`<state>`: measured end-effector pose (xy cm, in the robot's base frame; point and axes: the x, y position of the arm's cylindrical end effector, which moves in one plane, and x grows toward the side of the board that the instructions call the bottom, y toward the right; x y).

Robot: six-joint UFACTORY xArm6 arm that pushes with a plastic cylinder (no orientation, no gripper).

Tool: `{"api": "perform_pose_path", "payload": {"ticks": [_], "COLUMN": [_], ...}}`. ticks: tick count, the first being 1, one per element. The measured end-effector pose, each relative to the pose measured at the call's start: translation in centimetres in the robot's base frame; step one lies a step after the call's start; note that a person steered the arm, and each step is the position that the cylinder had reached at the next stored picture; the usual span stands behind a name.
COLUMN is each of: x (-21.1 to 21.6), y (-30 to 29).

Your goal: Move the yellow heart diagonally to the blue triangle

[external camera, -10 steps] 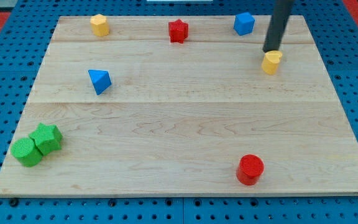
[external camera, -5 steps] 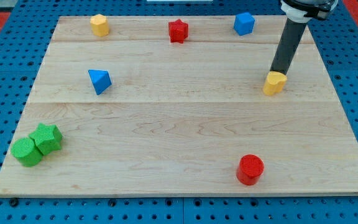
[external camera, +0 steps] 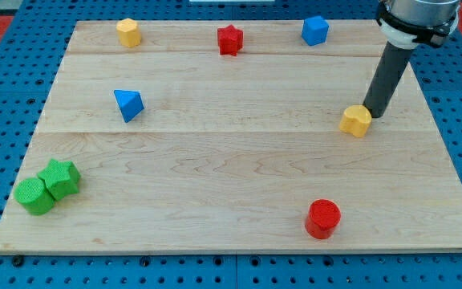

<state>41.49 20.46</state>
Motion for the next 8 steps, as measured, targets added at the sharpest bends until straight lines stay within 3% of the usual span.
{"api": "perform_pose_path", "payload": {"ticks": [1,2,3,4,6,7,8], "x": [4.0,7.5,6.1,5.0,4.2,8.1,8.7], "y": [-2.1,-9.1,-10.4,-3.6,-15.5,-17.4,-17.7]}}
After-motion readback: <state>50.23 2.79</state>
